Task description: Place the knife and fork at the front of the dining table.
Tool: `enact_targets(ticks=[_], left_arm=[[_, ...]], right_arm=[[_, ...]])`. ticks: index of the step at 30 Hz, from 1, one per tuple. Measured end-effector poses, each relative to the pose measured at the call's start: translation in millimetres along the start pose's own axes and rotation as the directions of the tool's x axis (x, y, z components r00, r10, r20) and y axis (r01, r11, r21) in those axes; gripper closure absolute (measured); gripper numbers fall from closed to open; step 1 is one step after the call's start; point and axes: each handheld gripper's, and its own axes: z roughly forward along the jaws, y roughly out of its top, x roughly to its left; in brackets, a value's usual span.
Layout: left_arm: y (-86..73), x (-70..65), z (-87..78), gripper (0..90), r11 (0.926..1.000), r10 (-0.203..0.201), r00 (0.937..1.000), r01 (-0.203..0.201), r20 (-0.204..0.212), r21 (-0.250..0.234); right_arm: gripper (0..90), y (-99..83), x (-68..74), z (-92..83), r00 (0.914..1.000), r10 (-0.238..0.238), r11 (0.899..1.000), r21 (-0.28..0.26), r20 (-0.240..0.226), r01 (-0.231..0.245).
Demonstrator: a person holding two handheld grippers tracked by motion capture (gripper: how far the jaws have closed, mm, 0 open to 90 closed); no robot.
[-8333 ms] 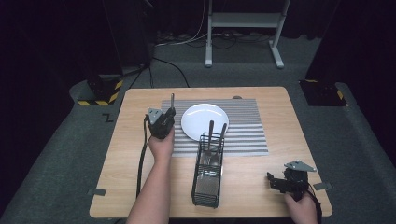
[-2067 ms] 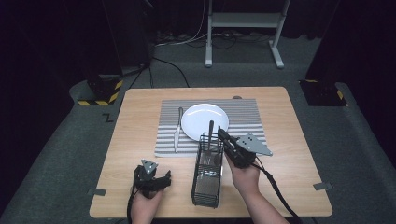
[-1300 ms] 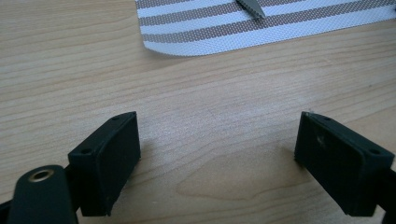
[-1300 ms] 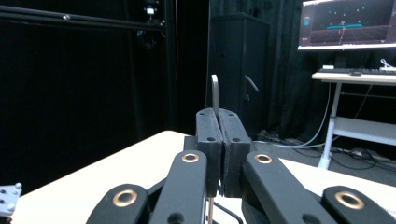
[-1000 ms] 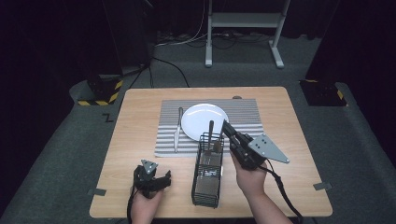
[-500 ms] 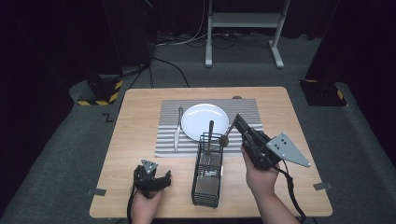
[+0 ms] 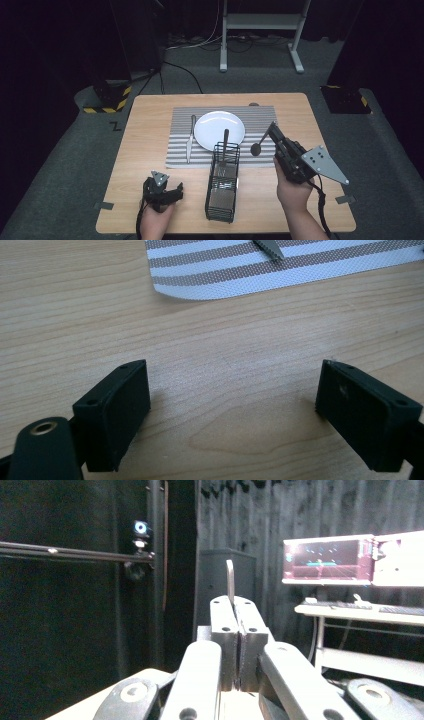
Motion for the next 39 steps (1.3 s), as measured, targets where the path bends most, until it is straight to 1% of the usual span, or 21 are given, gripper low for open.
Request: enact_targets(ticks=[1, 4, 5, 8, 13, 15, 20, 23, 31, 35, 39], left_arm=[[0.0, 0.0, 0.0, 13.9, 1.0, 0.0, 1.0, 0.0, 0.0, 0.0], [0.0, 0.0, 0.0, 13.9, 1.0, 0.0, 1.0, 0.0, 0.0, 0.0], [0.0, 0.0, 0.0, 13.9, 1.0, 0.0, 1.0, 0.0, 0.0, 0.0], [0.0, 0.0, 0.0, 13.9, 1.0, 0.0, 1.0, 0.0, 0.0, 0.0], [0.0, 0.0, 0.0, 13.9, 1.0, 0.0, 1.0, 0.0, 0.0, 0.0], [0.0, -0.1, 0.0, 13.9, 1.0, -0.001, 1.0, 0.001, 0.001, 0.0], [0.0, -0.1, 0.0, 13.9, 1.0, -0.001, 1.0, 0.001, 0.001, 0.0], [-0.1, -0.1, -0.1, 14.0, 1.0, -0.001, 1.0, 0.001, 0.001, -0.001], [-0.3, 0.0, -0.3, 14.1, 1.0, -0.001, 1.0, 0.001, 0.003, -0.001], [-0.4, 0.1, -0.4, 14.1, 1.0, -0.001, 1.0, 0.001, 0.003, -0.002], [-0.5, 0.2, -0.6, 14.3, 1.0, -0.003, 1.0, 0.003, 0.003, -0.002]], right_arm=[[88.9, -5.7, -6.0, -0.5, 0.9998, -0.003, 1.0, 0.013, 0.021, 0.002], [89.0, -15.2, -13.3, 0.2, 0.9991, -0.007, 0.999, 0.037, 0.042, 0.006], [88.9, -21.4, -17.1, 1.2, 0.9984, -0.014, 0.999, 0.051, 0.055, 0.011], [88.9, -38.5, -26.1, 4.4, 0.9968, -0.012, 0.996, 0.094, 0.079, 0.004], [88.9, -61.6, -35.4, 9.9, 0.9946, -0.021, 0.989, 0.149, 0.102, 0.006], [88.9, -67.2, -37.8, 11.8, 0.9941, -0.022, 0.987, 0.162, 0.106, 0.005], [88.9, -77.7, -41.0, 18.2, 0.993, -0.023, 0.983, 0.184, 0.116, 0.001], [88.9, -81.4, -41.7, 23.1, 0.9927, -0.031, 0.982, 0.189, 0.116, 0.009], [88.9, -91.3, -44.1, 37.5, 0.9926, -0.023, 0.977, 0.213, 0.12, -0.003], [88.9, -95.5, -42.6, 44.3, 0.9934, -0.018, 0.975, 0.223, 0.113, -0.008], [88.9, -101.9, -38.1, 49.6, 0.9945, -0.025, 0.97, 0.242, 0.101, -0.001]])
